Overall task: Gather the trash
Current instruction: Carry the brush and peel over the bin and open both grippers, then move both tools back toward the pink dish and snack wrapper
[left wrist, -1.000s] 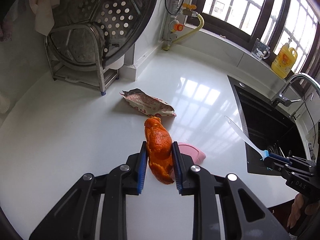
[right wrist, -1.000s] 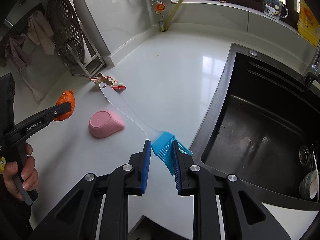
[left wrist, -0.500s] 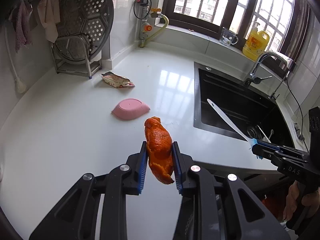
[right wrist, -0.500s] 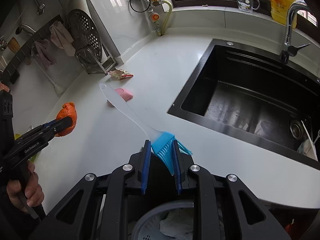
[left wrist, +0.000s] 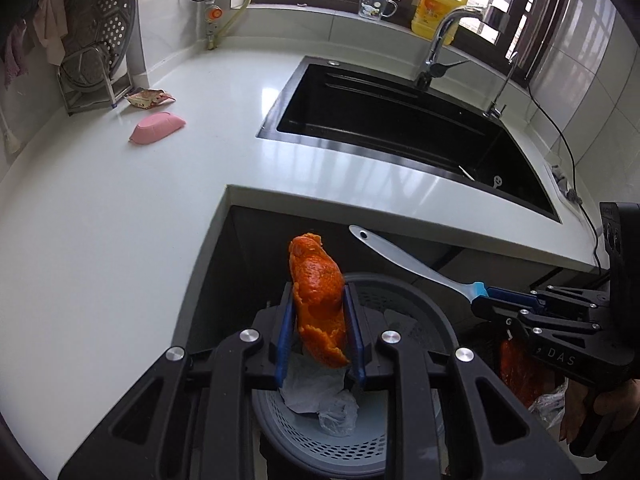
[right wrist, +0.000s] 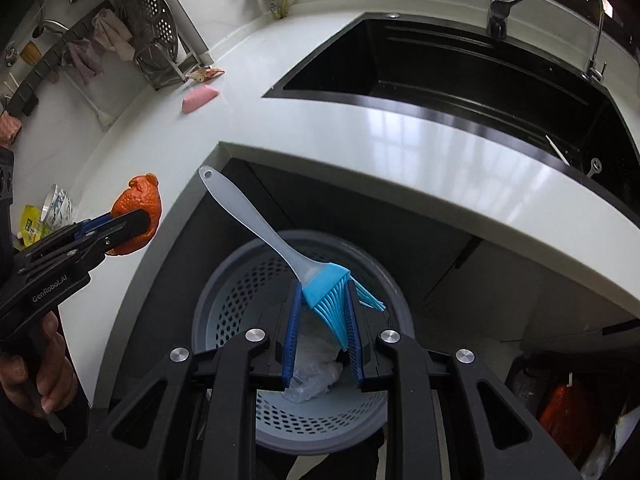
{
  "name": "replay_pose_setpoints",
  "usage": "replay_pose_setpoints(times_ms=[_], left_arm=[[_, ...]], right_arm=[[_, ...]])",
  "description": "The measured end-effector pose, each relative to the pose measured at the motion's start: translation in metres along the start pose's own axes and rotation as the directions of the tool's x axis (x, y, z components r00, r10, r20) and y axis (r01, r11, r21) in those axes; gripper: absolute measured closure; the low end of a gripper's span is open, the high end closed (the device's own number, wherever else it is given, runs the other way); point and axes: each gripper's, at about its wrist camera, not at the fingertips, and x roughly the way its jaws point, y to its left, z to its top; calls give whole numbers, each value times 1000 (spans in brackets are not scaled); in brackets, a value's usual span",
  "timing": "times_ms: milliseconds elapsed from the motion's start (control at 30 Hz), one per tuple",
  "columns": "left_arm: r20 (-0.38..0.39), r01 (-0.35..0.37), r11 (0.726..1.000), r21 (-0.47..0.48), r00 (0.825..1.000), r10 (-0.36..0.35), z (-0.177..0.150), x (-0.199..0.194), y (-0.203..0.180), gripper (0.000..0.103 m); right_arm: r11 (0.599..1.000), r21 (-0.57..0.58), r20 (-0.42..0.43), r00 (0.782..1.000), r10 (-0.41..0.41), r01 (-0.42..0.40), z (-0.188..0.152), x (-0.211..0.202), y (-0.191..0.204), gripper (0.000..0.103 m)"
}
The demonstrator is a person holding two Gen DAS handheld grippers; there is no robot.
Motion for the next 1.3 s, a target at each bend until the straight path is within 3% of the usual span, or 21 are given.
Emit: replay_pose_setpoints(times_ms=[233,533,600,667,700,1300], left_arm=[[-43,-47,999,24,998,48,-25,9,-28,78],[-49,-90,995,-29,995,89,-34,1,-31,73],[-49,-99,994,-37,994,97,-36,-3,-32,67],[-43,-106,993,-52,994,104,-38,-7,-31,47],[-38,-107,992,-59,994,105,-38,-10,-31,44],[-32,-134,989,-64,991,132,-37,-29,-27,43]], right_arm=[[1000,-3,-78,997,6,-6,-29,21,-10,82],[999,-36,-101,994,36,-40,-37,25,-9,81],[998,-34,-101,994,48,-52,-37,24,-9,79],[998,-29,-96,994,55,-58,-38,21,-10,74],[998,-30,-91,994,55,-58,-38,19,-9,70],[995,-36,-47,995,92,-94,-30,-4,1,65]])
